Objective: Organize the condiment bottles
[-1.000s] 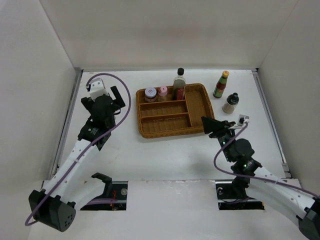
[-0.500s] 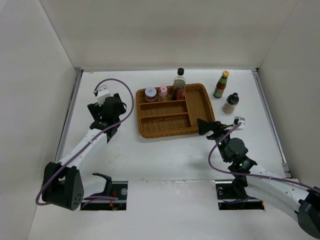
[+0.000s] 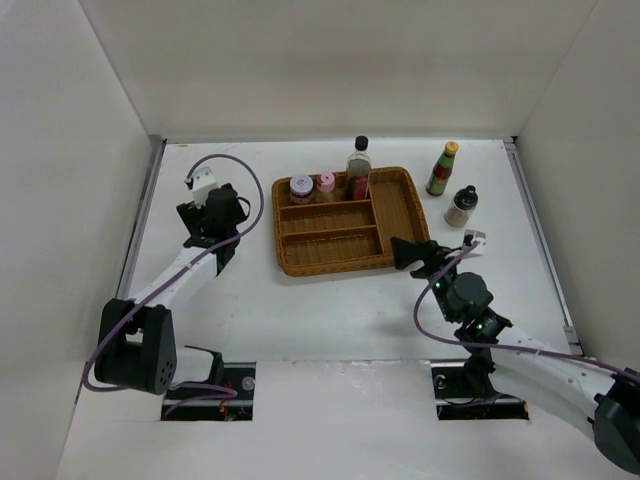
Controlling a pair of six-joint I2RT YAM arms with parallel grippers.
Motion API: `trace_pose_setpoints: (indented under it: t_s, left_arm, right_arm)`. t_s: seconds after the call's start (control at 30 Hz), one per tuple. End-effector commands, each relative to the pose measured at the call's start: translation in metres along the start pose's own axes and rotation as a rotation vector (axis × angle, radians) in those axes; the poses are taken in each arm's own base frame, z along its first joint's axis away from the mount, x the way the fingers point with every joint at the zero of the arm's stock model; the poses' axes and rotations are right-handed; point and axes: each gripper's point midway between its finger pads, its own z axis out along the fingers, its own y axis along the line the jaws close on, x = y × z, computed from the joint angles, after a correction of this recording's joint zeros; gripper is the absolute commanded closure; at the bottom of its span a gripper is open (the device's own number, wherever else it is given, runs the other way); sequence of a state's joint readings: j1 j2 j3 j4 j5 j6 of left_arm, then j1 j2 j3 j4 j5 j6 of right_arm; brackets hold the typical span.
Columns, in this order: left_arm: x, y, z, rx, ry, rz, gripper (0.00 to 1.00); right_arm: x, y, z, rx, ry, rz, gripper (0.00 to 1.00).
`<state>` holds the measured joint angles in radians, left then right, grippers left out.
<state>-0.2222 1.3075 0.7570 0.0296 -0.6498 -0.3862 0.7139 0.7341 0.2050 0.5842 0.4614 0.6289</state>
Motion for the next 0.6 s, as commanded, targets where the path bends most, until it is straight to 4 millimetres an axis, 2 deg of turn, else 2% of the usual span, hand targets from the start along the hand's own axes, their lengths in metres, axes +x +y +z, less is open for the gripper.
trace_pose_setpoints:
  t_s: [0.0,0.1,0.2,0.27,0.4,0.47,0.57]
  left_arm:
    - [-0.028,-0.009,0.005,0.023,-0.067,-0.068,0.26]
    - [-0.032,-0.005,0.001,0.022,-0.093,-0.088,0.49]
    - [-0.055,-0.007,-0.016,0.054,-0.142,-0.118,0.61]
    - [-0.074,-0.015,-0.037,0.105,-0.182,-0.141,0.63]
    - [-0.103,-0.05,-0.086,0.257,-0.238,-0.16,0.63]
    - [-0.107,-0.073,-0.107,0.34,-0.237,-0.157,0.63]
    - [-0.101,-0.11,-0.13,0.442,-0.227,-0.146,0.63]
  right_arm:
    - [-0.018,0.017,0.009,-0.03,-0.034,0.03,0.06]
    - [-0.015,0.018,0.01,-0.03,-0.017,0.018,0.07]
    - [-0.016,0.013,0.01,-0.017,-0.028,0.026,0.07]
    - [-0.016,0.014,0.01,-0.018,-0.021,0.026,0.07]
    - [-0.015,0.009,0.011,-0.002,-0.028,0.024,0.07]
    - [-0.012,0.008,0.014,0.004,-0.013,0.022,0.07]
    - [-0.012,0.01,0.014,0.001,-0.014,0.014,0.07]
